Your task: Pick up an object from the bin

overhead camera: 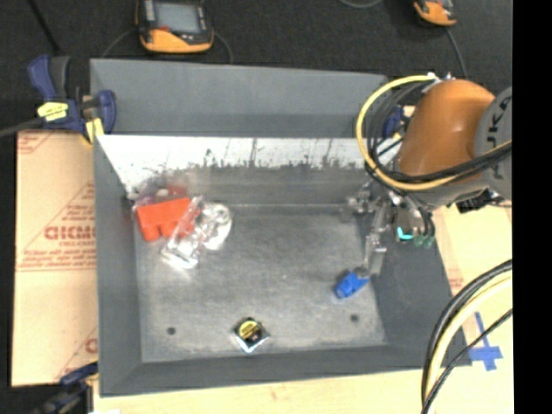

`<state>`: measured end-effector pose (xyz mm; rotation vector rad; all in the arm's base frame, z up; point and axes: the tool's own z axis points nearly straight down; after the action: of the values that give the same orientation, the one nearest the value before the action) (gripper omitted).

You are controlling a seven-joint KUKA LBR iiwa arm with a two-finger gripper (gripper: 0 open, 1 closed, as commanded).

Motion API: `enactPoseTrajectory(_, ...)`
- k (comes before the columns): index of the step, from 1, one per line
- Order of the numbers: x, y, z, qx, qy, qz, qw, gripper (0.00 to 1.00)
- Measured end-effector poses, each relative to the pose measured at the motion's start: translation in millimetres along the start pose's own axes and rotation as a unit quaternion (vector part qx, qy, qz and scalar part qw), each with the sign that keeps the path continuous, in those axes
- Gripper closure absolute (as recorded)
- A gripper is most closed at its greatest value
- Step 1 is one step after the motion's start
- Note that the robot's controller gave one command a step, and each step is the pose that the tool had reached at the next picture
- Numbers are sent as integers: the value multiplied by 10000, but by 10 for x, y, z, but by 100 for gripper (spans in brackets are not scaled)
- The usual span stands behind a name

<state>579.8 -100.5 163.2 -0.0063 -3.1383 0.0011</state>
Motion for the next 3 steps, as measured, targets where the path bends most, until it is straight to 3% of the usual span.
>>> enactPoseTrajectory(1, 829, -390, 975, -1, 19, -31, 10000, 0)
enactPoseTrajectory(2, 783, -376, 931, 7, -31, -68, 10000, 100)
enactPoseTrajectory(3, 783, -373, 931, 7, -30, -79, 10000, 0)
